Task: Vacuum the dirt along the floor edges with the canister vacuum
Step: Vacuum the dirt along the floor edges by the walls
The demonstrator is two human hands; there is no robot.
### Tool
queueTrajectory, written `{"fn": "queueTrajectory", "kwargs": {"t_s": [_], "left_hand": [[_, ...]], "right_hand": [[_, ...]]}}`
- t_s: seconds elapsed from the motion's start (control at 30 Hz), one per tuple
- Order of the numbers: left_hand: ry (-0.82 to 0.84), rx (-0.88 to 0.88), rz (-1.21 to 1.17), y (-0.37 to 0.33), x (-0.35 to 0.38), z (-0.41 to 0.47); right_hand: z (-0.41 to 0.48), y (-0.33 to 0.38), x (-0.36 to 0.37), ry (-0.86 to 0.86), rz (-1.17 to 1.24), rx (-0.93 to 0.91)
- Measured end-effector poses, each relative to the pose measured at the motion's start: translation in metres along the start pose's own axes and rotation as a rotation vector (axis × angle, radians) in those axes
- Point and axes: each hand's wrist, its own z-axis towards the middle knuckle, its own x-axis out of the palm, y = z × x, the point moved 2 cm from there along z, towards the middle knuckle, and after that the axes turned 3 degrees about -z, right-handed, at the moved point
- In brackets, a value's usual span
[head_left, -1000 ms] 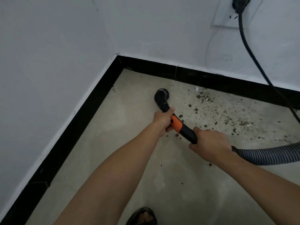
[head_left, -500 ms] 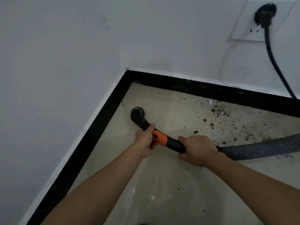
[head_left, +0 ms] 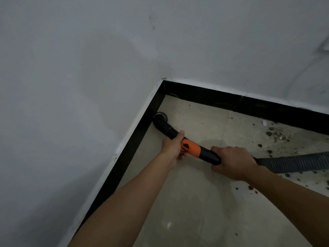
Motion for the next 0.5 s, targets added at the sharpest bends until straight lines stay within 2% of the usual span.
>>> {"fn": "queueTrajectory", "kwargs": {"t_s": [0.1,0.27,0.5], "left_hand": [[-0.007,0.006,0.037,-0.007,-0.004,0.007],[-0.043,0.03,0.015,0.014,-0.008,0.004],[0.015,0.092,0.034,-0.05,0.013,0.061]], "right_hand": [[0.002,0.009,-0.001,-0.005,0.044,0.056],[-0.001,0.011,0.004,0.042,0.04,0.006],[0.05,0.01,-0.023,-0.032,0.14,0.176]]}}
